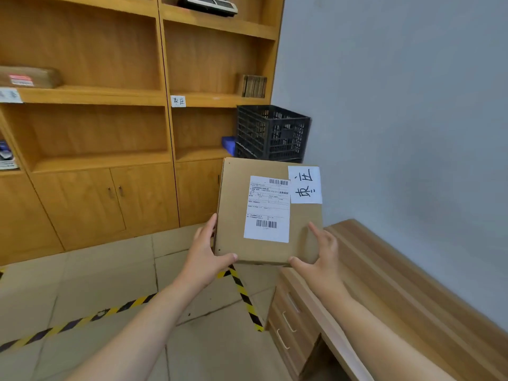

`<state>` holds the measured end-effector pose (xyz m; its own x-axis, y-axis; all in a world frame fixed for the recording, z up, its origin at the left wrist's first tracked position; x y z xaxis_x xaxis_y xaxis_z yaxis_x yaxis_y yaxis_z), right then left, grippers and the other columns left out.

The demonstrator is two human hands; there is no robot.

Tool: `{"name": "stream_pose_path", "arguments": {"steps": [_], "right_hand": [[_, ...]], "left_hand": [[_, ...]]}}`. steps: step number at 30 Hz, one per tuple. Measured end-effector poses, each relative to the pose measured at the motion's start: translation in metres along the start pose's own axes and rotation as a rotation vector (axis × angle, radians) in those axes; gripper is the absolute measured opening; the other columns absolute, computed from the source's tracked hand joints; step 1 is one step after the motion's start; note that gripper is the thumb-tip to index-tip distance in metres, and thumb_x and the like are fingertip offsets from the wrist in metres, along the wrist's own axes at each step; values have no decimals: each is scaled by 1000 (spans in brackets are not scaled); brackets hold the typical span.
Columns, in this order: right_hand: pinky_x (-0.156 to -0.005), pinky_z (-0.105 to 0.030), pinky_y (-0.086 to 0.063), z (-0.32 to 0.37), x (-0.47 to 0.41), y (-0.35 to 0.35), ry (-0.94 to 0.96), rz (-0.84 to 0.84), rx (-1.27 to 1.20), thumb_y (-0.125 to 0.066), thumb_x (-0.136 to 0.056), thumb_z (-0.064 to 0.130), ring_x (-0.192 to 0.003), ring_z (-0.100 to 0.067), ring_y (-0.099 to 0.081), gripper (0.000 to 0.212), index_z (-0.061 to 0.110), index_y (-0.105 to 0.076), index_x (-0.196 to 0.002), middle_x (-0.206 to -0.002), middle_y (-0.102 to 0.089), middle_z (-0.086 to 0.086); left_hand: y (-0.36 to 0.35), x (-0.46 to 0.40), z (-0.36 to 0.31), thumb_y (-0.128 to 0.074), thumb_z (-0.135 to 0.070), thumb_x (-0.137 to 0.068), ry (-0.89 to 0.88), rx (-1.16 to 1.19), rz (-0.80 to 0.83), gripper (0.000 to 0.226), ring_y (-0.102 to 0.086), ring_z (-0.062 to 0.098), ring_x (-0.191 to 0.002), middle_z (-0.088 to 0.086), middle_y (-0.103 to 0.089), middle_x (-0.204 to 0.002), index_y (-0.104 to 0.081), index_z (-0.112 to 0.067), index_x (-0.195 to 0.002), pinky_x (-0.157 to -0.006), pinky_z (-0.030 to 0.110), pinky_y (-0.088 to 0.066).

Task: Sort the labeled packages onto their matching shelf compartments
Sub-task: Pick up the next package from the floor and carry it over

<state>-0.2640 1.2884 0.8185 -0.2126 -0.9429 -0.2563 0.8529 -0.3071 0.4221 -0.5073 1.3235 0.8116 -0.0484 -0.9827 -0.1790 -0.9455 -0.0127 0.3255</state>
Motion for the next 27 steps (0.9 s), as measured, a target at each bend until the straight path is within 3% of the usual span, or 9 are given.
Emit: {"name": "stream_pose_path", "arguments": {"steps": [3, 6, 14, 20, 27], "right_hand": [[-87, -15, -30, -4, -38, -27, 23, 37, -23, -73, -73, 14, -115, -3, -31, 77, 40, -36, -134, -134, -21, 12], [-81, -13, -32, -6, -81, -53, 60, 64, -32, -74, -72, 15, -114, -3, -32, 76, 43, -36, -131, -133, -21, 12], [-106, -32, -34, -18, -231, -101, 110, 134, -29, -75, -70, 23, -127, -11, -27, 81, 42, -31, -135, -136, -19, 11], [-102, -27, -32, -15, -342, -132, 182, 174, -29, -76, -71, 20, -126, -11, -26, 81, 39, -31, -136, -139, -19, 9], [-110, -34, -31, -18, -434, -191, 184, 217, -76, -77, -70, 19, -130, -14, -26, 82, 37, -33, -137, -139, -20, 10]], "left_hand": [[13, -31, 13, -77, -15, -70, 6, -57, -54, 101, -30, 10, -129, -5, -30, -147, -14, -31, -147, -108, 32, -29], [22, -69, 24, -78, -16, -70, 19, -86, -93, 103, -26, 13, -136, -8, -29, -149, -12, -33, -147, -113, 40, -27], [31, -197, 36, -78, -16, -70, 60, -152, -203, 102, -29, 15, -134, -6, -34, -147, -12, -32, -147, -111, 43, -31], [37, -295, 43, -77, -16, -70, 56, -148, -291, 101, -31, 15, -133, -7, -36, -146, -14, -32, -147, -109, 42, -34], [63, -388, 72, -77, -16, -69, 81, -142, -334, 101, -33, 13, -131, -7, -39, -144, -14, -35, -145, -106, 39, -38]]}}
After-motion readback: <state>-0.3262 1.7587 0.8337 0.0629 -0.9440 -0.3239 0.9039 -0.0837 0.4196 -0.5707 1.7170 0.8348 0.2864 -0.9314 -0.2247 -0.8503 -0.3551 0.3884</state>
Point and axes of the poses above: each hand's wrist, its own x-axis away from the middle knuckle, its own y-axis out of the back of the hand, z = x × y, the point moved 6 cm from there along -x, towards the middle knuckle
